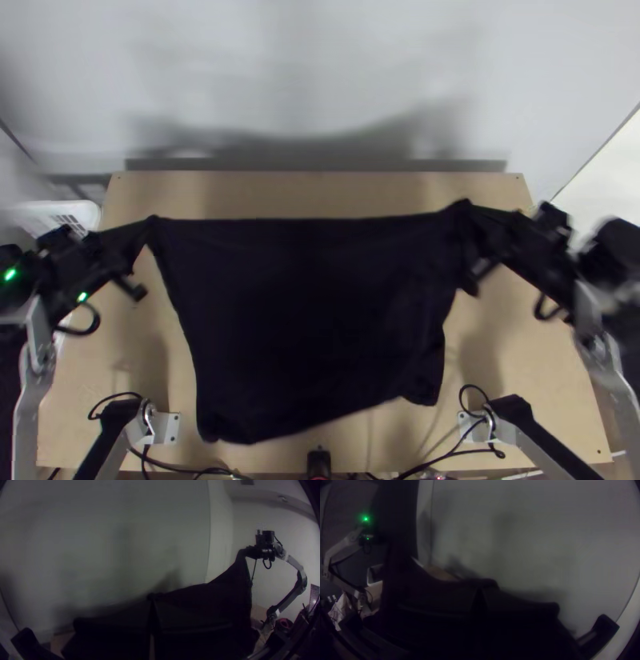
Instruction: Fold the t-shirt
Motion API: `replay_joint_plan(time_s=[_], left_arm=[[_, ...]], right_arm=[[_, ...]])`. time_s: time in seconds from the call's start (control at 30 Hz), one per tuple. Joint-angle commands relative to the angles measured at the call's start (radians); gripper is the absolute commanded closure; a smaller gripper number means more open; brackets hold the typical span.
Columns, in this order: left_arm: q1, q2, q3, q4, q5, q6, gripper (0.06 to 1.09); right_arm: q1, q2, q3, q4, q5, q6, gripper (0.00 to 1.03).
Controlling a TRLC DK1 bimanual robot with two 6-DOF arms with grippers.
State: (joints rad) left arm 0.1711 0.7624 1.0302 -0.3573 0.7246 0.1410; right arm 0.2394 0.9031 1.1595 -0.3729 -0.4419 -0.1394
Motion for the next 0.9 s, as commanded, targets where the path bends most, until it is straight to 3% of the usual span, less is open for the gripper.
replay_joint_plan(time_s=[0.0,0.33,0.63,0.87], left_arm=[[0.010,0.233,-0.090,0.218,-0.007,0.022,1.04],[-0.091,0.741,-0.030,0.414,-0.099,0.083,1.04],[-0.120,1.052,0.143,0.439,-0.177,0.108,1.04],[-0.104,1.177,0.281,0.359,-0.205,0.109,1.04]], right_arm=[[-0.034,0.207,-0.123,0.213,0.000,-0.032,1.00],[-0.054,0.648,-0.032,0.373,0.000,-0.101,1.00],[-0.055,0.999,0.220,0.367,0.005,-0.135,1.00],[-0.065,1.258,0.506,0.219,0.074,-0.166,1.00]])
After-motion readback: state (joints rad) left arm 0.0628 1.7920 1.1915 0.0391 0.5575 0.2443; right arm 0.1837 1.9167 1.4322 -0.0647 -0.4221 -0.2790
